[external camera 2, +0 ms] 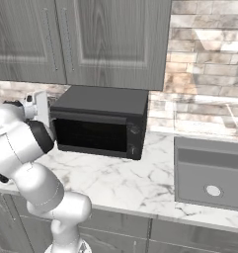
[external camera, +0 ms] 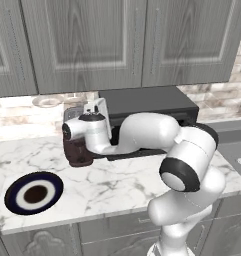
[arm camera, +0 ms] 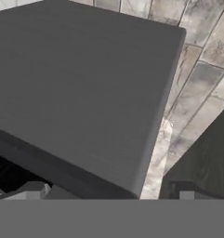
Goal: Pull the toaster oven rack outwards. Pick up the baguette from the plate and place it on the toaster oven rack. Close the toaster oven door fully and set the temperature to the lowest setting.
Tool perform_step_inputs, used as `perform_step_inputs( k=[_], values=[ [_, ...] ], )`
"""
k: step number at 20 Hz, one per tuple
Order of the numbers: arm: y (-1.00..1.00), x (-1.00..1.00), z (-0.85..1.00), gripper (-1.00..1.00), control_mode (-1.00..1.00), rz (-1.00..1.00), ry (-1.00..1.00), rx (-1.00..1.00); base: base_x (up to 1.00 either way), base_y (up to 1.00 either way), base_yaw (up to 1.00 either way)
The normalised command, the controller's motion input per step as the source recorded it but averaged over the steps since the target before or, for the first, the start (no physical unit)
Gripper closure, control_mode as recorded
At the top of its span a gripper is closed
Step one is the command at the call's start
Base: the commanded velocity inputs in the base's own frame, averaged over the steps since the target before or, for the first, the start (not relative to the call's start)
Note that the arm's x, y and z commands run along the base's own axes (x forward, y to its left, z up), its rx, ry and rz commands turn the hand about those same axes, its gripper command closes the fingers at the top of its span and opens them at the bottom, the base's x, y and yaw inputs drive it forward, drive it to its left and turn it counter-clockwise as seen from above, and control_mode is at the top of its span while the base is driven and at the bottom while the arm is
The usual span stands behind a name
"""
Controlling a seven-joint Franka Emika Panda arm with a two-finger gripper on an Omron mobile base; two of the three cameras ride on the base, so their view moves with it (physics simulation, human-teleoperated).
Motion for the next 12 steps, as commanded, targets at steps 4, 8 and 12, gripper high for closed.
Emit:
perform_step_inputs(
  k=[4, 8, 12],
  values=[
    [0.86, -0.13, 0.48, -1.0, -1.0, 0.0, 0.08, 0.0, 0.0, 0.0, 0.0],
    [0.72, -0.28, 0.34, -1.0, -1.0, 0.0, 0.19, 0.01, 0.0, 0.0, 0.0],
    [0.72, -0.48, 0.38, -1.0, -1.0, 0.0, 0.24, 0.05, 0.0, 0.0, 0.0]
  ],
)
